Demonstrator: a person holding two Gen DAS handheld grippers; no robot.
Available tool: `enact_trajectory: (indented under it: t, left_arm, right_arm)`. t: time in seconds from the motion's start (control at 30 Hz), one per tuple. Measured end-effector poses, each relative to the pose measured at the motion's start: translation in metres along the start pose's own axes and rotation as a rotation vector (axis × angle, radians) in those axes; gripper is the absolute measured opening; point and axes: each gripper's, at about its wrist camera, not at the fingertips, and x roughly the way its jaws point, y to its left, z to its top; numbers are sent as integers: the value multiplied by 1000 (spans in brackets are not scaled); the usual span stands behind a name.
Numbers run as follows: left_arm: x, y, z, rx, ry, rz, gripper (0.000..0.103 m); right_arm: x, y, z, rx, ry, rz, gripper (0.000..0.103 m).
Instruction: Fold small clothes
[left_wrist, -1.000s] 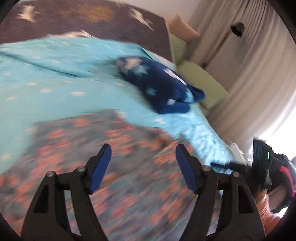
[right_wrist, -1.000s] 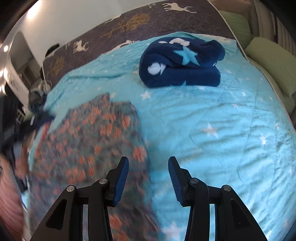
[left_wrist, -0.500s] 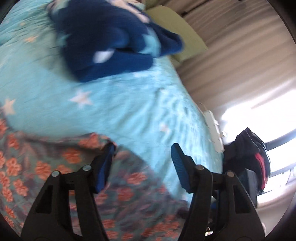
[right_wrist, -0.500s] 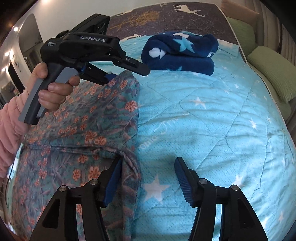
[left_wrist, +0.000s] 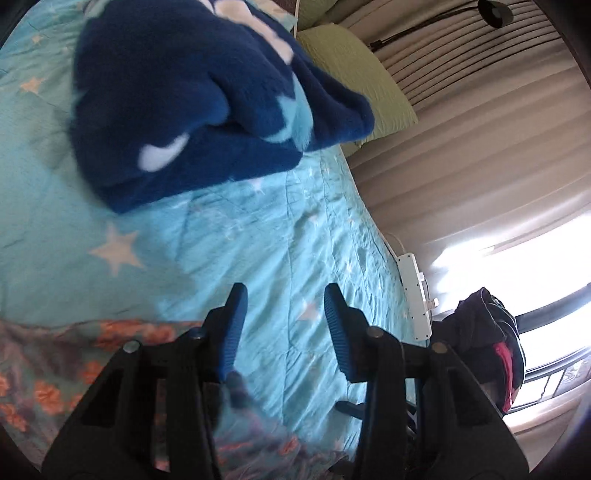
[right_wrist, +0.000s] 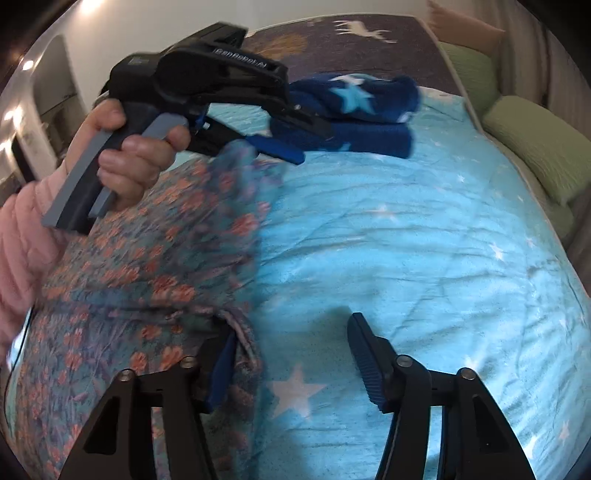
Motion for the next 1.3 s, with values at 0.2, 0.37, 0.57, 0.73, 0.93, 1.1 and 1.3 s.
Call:
enact_trajectory:
  t: [0.2,0.37,0.57,0.73,0.93,1.1,1.3]
  left_arm:
    - [-26,-14,-7,71,-50,46,46]
    - [-69,-6,-10,83,-73,93,66]
    - [-24,21,-15,62,196,88,66]
    - [16,-2,-16,121,241,-99,63]
    - [39,8,5,-47,172,-145,63]
    - [1,17,6,-53,67,-122,62]
    - [-62,1,-7,13,-44,-61,62]
  right_arm:
    - [-2,-2,-5,60,-9,0,45]
    - [-2,-9,-6,90,-15,43,46]
    - [-3,-8,-6,92,-21,40,46]
    - [-2,-10,-9,107,-27,53,47]
    - [-4,-15,-10,138,-37,50,47]
    - [-13,-19,-17,182,-51,33,47]
    - [-30,-41,-30,312,-53,-80,24]
